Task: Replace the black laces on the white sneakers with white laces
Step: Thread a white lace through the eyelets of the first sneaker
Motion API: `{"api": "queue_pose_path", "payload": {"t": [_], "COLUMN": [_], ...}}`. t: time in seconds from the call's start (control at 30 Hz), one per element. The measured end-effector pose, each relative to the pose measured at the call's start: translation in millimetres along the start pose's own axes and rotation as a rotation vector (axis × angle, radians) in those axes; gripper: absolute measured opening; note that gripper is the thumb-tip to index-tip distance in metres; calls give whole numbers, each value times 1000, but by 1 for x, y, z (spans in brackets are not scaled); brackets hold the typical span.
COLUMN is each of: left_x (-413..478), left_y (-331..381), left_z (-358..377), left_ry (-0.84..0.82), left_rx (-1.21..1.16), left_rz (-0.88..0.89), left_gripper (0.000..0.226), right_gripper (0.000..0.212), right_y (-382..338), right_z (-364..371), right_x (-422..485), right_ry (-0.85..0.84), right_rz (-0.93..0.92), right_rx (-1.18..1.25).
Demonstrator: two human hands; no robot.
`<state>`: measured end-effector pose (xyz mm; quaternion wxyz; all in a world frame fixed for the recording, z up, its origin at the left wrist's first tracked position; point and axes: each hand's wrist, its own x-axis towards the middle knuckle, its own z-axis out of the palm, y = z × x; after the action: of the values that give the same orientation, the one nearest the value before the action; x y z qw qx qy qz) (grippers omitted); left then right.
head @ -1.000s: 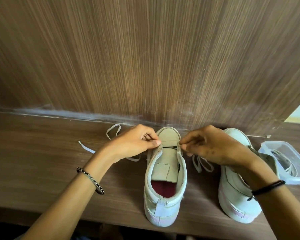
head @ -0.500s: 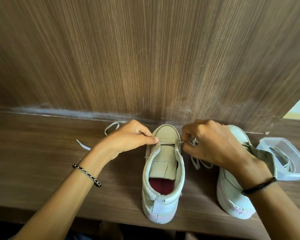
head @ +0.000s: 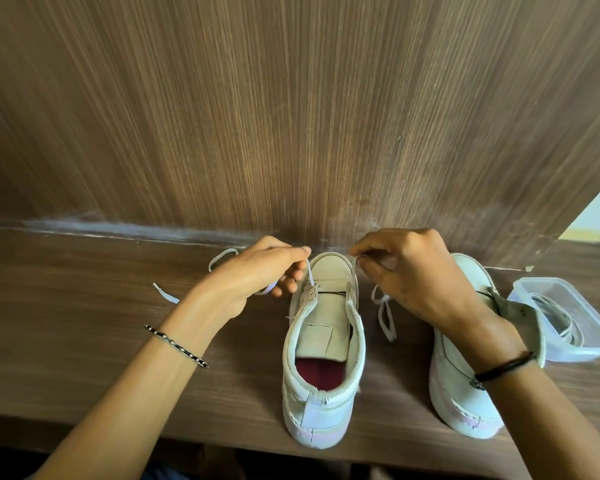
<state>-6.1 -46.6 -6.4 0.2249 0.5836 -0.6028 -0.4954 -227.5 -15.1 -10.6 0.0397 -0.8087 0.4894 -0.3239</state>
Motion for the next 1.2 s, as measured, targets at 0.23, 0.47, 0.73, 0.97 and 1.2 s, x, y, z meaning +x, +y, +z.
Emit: {"api": "queue_pose_path", "payload": {"t": [0.23, 0.47, 0.73, 0.97, 1.2], "left_x": [-5, -17, -10, -19, -20], "left_y": [8, 16, 9, 14, 9], "left_z": [-17, -23, -8, -9, -14], "left_ry": [143, 167, 247, -57, 6], "left_rx": [-153, -149, 94, 27, 9], "left_rz": [85, 198, 238, 434, 487], "left_gripper": [35, 41, 23, 29, 14], "right_gripper": [21, 16, 6, 10, 12], "right_y": [-19, -31, -34, -34, -20], "right_z": [-6, -1, 4, 8, -1], "right_x": [7, 11, 18, 18, 19], "right_ry": [170, 36, 93, 29, 49], "right_rz": [233, 393, 418, 364, 419], "right_rx": [180, 460, 702, 702, 698]}}
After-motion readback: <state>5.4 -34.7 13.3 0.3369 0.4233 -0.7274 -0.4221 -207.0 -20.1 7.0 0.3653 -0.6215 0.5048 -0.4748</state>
